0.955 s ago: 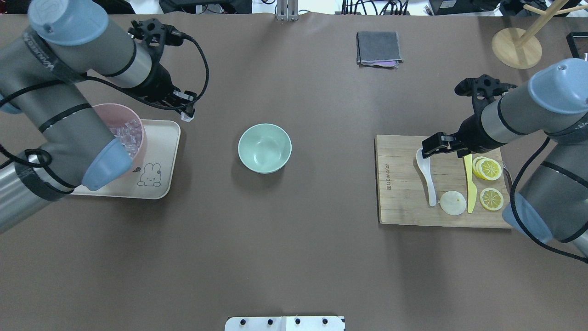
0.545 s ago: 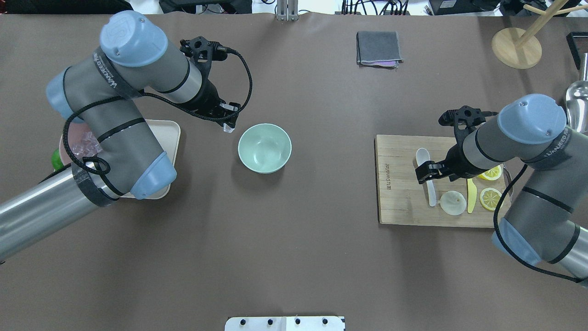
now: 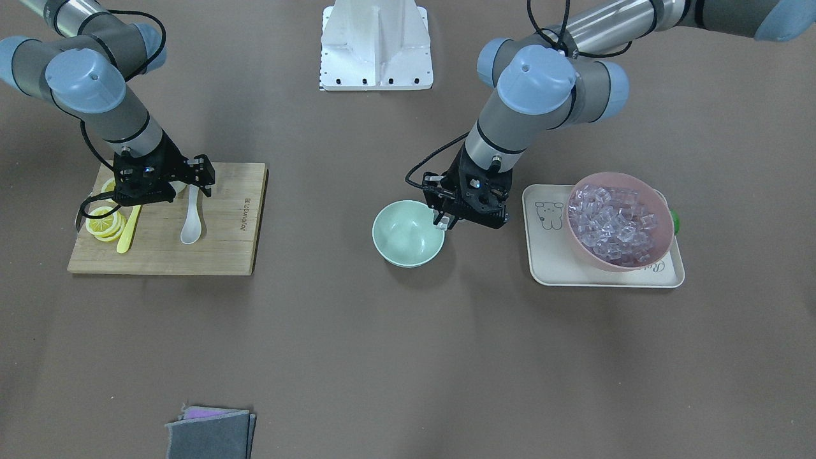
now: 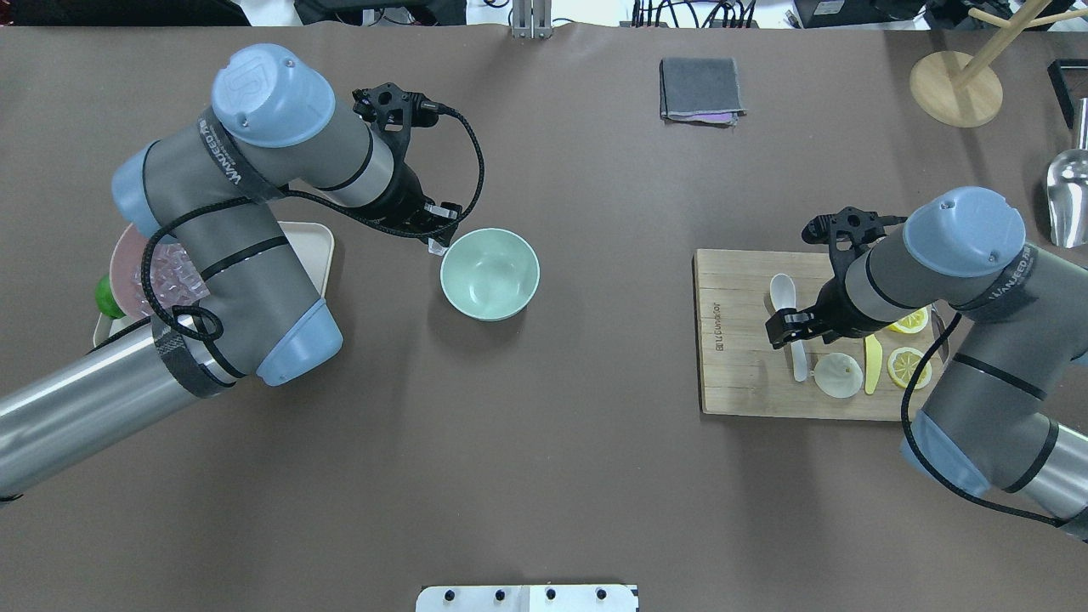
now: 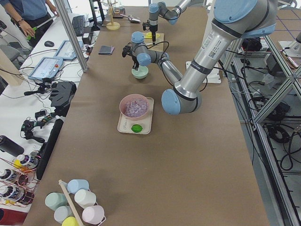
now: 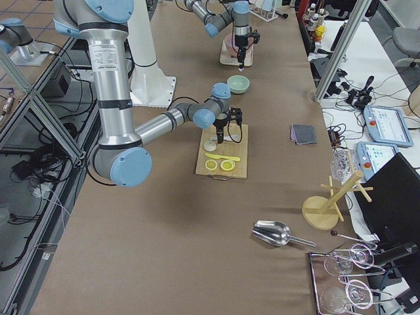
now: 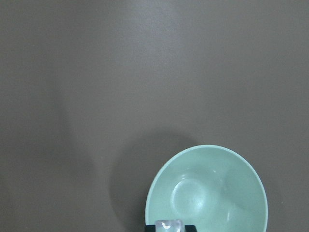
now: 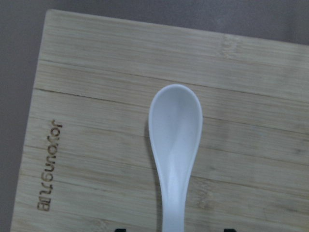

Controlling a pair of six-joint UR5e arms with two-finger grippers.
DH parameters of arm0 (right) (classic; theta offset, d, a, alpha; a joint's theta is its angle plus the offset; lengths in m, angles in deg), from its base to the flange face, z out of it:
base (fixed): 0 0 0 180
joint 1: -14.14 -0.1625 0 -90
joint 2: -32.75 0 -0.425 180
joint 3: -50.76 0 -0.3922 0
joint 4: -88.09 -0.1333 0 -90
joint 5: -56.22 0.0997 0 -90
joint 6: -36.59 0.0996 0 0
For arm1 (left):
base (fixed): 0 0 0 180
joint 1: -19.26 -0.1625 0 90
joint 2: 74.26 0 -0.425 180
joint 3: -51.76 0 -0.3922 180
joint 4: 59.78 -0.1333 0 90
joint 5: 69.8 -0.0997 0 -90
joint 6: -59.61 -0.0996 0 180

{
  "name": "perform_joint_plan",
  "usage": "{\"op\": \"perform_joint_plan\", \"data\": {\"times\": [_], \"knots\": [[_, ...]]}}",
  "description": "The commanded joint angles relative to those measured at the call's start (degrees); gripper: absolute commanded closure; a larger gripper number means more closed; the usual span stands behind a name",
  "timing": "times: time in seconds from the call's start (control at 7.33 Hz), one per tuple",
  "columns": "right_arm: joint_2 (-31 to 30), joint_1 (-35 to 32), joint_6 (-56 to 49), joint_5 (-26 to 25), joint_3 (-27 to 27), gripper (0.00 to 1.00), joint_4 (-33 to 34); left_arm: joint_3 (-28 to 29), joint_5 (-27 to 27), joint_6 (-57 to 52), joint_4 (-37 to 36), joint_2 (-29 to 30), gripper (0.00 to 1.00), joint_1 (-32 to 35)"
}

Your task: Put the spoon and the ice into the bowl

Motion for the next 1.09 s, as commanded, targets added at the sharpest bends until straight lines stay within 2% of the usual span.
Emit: {"op": "perform_joint_plan", "data": {"times": [0.0,0.27,0.41,0.55,0.68,0.82,0.95], "knots": [[-0.1,0.8,0.3,-0.2,0.0,0.38,0.0,0.7,-0.2,0.2,0.1,0.3,1.0,-0.6],[-0.1,0.9,0.3,-0.1,0.0,0.59,0.0,0.7,-3.6,0.3,0.3,0.8,1.0,-3.1],[-0.1,0.9,0.4,0.0,0.0,0.76,0.0,1.0,-3.8,0.2,0.9,0.8,1.0,-3.7],[-0.1,0.9,0.4,0.0,0.0,0.92,0.0,1.9,-3.9,0.2,2.0,0.7,0.9,-4.0],[-0.1,0.9,0.4,0.4,0.0,1.0,0.0,2.4,-3.9,0.2,2.3,0.8,0.8,-4.0],[0.0,0.9,0.4,0.5,0.0,1.0,0.0,2.3,-3.9,0.2,2.3,0.8,0.47,-4.0],[0.0,0.8,0.4,0.6,-0.1,1.0,0.0,2.2,-3.9,0.1,2.6,0.9,0.38,-4.0]]}}
